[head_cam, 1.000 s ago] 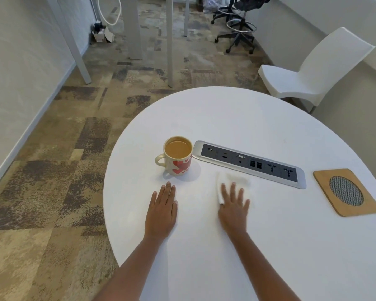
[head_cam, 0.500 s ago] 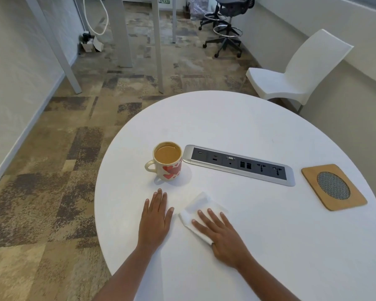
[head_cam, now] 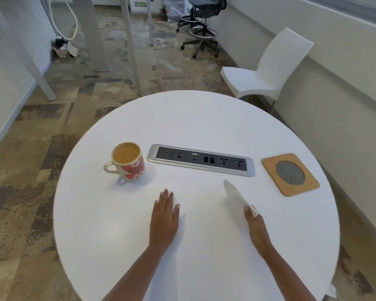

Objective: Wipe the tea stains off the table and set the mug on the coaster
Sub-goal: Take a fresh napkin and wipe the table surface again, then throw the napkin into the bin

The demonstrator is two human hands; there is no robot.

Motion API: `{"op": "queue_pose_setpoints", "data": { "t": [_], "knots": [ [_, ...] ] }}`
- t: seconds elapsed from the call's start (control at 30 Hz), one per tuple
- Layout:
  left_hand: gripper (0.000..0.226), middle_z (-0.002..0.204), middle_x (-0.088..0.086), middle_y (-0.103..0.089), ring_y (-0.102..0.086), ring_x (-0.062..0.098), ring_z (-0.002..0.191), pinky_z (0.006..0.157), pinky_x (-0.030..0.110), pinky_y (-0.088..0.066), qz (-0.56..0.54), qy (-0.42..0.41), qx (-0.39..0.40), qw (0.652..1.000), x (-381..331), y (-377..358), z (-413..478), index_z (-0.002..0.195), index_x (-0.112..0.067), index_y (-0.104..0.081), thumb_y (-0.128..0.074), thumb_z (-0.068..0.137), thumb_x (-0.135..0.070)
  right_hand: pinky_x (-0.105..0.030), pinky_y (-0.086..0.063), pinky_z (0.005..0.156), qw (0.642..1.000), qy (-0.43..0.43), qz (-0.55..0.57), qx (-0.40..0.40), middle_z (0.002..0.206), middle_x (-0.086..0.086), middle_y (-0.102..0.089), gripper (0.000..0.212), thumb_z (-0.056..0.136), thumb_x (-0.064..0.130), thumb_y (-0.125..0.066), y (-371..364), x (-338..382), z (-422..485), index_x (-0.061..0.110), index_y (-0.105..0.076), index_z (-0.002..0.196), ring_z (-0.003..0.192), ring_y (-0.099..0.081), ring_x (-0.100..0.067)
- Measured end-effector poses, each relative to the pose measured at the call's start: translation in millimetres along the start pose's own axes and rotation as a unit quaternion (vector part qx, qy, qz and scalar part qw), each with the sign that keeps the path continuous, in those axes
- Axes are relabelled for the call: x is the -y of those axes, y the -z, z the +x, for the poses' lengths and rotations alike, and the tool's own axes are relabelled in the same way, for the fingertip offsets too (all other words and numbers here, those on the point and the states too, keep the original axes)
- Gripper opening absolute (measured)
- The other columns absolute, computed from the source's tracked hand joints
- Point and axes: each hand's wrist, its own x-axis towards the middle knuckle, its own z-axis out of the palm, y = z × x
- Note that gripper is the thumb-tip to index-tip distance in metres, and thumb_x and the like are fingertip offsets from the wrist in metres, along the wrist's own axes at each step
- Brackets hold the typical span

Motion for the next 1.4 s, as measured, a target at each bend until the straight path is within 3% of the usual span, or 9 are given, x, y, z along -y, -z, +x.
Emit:
{"op": "queue_pose_setpoints", "data": {
  "t": [0.17, 0.33, 0.5, 0.77, 0.93, 1.1, 1.27, 1.33, 1.4],
  "knots": [
    [0.042, 0.144, 0.001, -0.043, -0.035, 0.012, 0.137, 0.108, 0.009, -0.018, -0.171, -0.002, 0.039, 0.984, -86.5, -27.3, -4.1, 0.136, -0.014, -0.042, -0.032, 0.098, -0.029, -0.024, -0.059, 0.056, 0.948, -0.095, 0.305, 0.012, 0.080, 0.006, -0.076, 0.024, 0.097, 0.014, -0.036, 59.4, 1.3, -12.2, 0.013, -0.059, 0.101, 0.073, -0.072, -0.010],
    [0.043, 0.108, -0.002, -0.062, -0.056, 0.012, 0.105, 0.088, 0.016, -0.041, -0.347, 0.028, 0.170, 0.922, -169.7, -57.5, -0.5, 0.120, -0.024, -0.052, -0.037, 0.088, -0.049, -0.025, -0.058, 0.051, 0.925, -0.127, 0.358, 0.021, 0.073, 0.003, -0.077, 0.022, 0.096, 0.014, -0.040, 118.1, -9.1, -20.1, 0.013, -0.062, 0.094, 0.066, -0.073, -0.012],
    [0.023, 0.078, -0.011, -0.055, -0.053, 0.004, 0.073, 0.063, 0.006, -0.041, -0.325, 0.006, 0.250, 0.912, -234.6, -97.4, -12.5, 0.111, -0.014, -0.060, -0.054, 0.091, -0.022, -0.032, -0.059, 0.057, 0.926, -0.127, 0.355, 0.006, 0.093, -0.007, -0.072, 0.021, 0.082, 0.020, -0.060, 179.2, -24.5, -26.9, 0.014, -0.062, 0.102, 0.086, -0.066, -0.024],
    [0.025, 0.082, -0.004, -0.054, -0.051, 0.013, 0.077, 0.067, 0.016, -0.040, -0.252, -0.024, 0.293, 0.922, -313.7, -178.2, -43.9, 0.114, -0.012, -0.060, -0.049, 0.092, -0.013, -0.033, -0.059, 0.052, 0.951, -0.131, 0.253, -0.119, 0.096, -0.012, -0.068, 0.023, 0.085, -0.001, -0.056, 286.3, -75.7, -30.2, 0.006, -0.059, 0.107, 0.084, -0.064, -0.031],
    [0.034, 0.119, 0.008, -0.060, -0.055, 0.019, 0.110, 0.090, 0.022, -0.042, -0.214, -0.016, 0.327, 0.920, -350.5, -226.3, -62.0, 0.125, -0.012, -0.053, -0.039, 0.094, -0.007, -0.017, -0.051, 0.041, 0.957, -0.130, 0.122, -0.227, 0.089, -0.007, -0.063, 0.020, 0.088, 0.001, -0.054, 349.4, -101.8, -26.1, 0.009, -0.057, 0.105, 0.071, -0.060, -0.022],
    [0.043, 0.143, 0.006, -0.040, -0.039, 0.016, 0.132, 0.104, 0.021, -0.031, -0.134, -0.035, 0.384, 0.913, -364.9, -272.1, -78.7, 0.138, -0.012, -0.036, -0.032, 0.096, -0.005, -0.032, -0.040, 0.061, 0.946, -0.134, -0.036, -0.291, 0.096, -0.020, -0.062, 0.033, 0.091, -0.001, -0.043, 388.0, -136.1, -5.2, 0.002, -0.057, 0.122, 0.081, -0.058, -0.042],
    [0.048, 0.148, 0.007, -0.030, -0.032, 0.020, 0.136, 0.106, 0.025, -0.032, -0.042, -0.044, 0.396, 0.916, -364.3, -323.1, -78.8, 0.143, -0.012, -0.025, -0.029, 0.096, -0.002, -0.025, -0.022, 0.048, 0.929, -0.187, -0.181, -0.264, 0.055, 0.001, -0.039, 0.035, 0.094, 0.000, -0.039, 396.9, -182.0, 29.3, 0.023, -0.048, 0.070, 0.047, -0.032, -0.011],
    [0.051, 0.148, 0.009, -0.030, -0.030, 0.022, 0.137, 0.108, 0.027, -0.032, 0.033, -0.037, 0.398, 0.916, -357.4, -350.1, -76.4, 0.144, -0.011, -0.023, -0.031, 0.094, -0.001, -0.025, -0.025, 0.047, 0.928, -0.208, -0.200, -0.236, 0.057, -0.001, -0.043, 0.034, 0.093, -0.002, -0.037, 391.8, -213.6, 46.8, 0.017, -0.062, 0.105, 0.048, -0.036, -0.013],
    [0.056, 0.152, 0.011, -0.025, -0.024, 0.025, 0.141, 0.113, 0.029, -0.028, 0.116, -0.037, 0.406, 0.906, -351.5, -376.0, -74.1, 0.146, -0.011, -0.016, -0.031, 0.093, -0.004, -0.020, -0.028, 0.045, 0.922, -0.232, -0.237, -0.201, 0.073, -0.006, -0.056, 0.047, 0.091, -0.003, -0.034, 385.4, -238.0, 60.5, 0.016, -0.048, 0.132, 0.057, -0.045, -0.015]
  ]
}}
